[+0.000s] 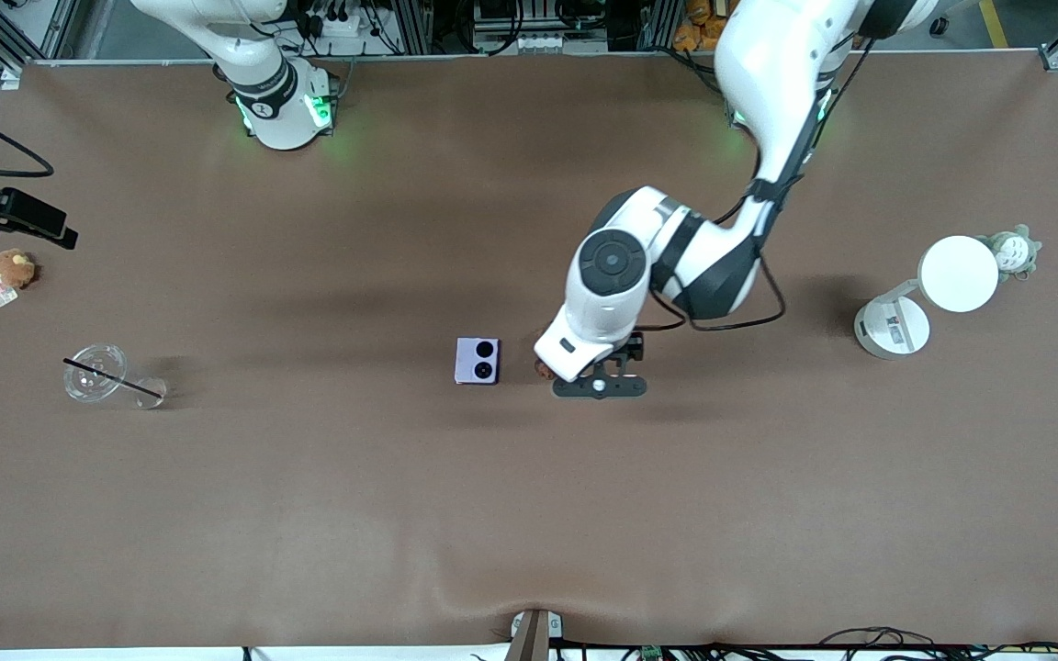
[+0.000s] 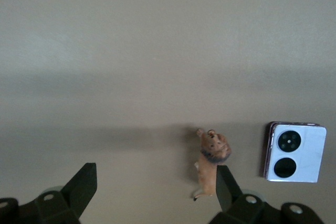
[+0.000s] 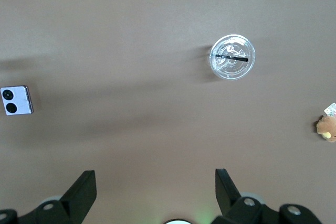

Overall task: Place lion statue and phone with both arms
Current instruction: 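Grasp the lion with the left gripper while the right gripper reaches the phone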

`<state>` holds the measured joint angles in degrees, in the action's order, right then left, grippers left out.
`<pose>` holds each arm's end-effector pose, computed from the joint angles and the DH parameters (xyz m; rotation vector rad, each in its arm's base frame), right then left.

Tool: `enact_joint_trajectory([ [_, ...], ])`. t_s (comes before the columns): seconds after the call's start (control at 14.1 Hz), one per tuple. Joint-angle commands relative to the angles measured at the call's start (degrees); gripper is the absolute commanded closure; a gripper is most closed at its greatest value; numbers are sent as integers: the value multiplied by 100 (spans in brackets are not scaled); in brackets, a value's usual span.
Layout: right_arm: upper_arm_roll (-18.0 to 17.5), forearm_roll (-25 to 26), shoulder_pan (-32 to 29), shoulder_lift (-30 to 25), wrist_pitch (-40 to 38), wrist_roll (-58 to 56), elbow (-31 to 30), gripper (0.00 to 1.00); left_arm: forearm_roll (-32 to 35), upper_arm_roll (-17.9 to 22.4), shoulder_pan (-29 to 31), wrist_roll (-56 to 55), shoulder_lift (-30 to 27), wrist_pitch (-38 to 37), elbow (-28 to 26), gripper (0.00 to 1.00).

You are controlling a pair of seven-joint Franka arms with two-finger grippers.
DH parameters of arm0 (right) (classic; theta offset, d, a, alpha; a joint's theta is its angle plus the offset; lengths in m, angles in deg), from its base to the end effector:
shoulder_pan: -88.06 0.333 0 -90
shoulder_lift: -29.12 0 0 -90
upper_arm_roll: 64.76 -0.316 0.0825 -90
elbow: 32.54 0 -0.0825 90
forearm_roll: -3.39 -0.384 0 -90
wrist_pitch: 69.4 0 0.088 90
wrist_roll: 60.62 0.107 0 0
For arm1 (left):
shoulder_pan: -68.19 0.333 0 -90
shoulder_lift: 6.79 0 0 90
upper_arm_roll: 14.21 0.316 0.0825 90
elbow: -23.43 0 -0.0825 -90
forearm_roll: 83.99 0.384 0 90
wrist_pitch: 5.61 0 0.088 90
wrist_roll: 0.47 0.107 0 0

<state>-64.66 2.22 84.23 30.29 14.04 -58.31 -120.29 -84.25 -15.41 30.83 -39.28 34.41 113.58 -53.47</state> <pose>0.5476 -0.0352 0.6221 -3.1119 0.1675 0.1487 0.5789 -0.4574 0.3031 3.1157 0.0185 0.0060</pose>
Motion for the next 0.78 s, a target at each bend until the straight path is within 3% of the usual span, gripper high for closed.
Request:
enact_joint_trajectory([
  [0.0, -27, -94, 14, 50, 224, -30, -146, 0, -403, 75, -253, -223, 318, 567, 193, 0],
  [0.14, -27, -348, -3, 50, 409, -39, -330, 0, -414, 84, -272, -347, 468, 947, 193, 0],
  [0.71, -27, -367, 155, 138, 796, -47, -585, 0, -449, 67, -447, -382, 732, 957, 71, 0],
])
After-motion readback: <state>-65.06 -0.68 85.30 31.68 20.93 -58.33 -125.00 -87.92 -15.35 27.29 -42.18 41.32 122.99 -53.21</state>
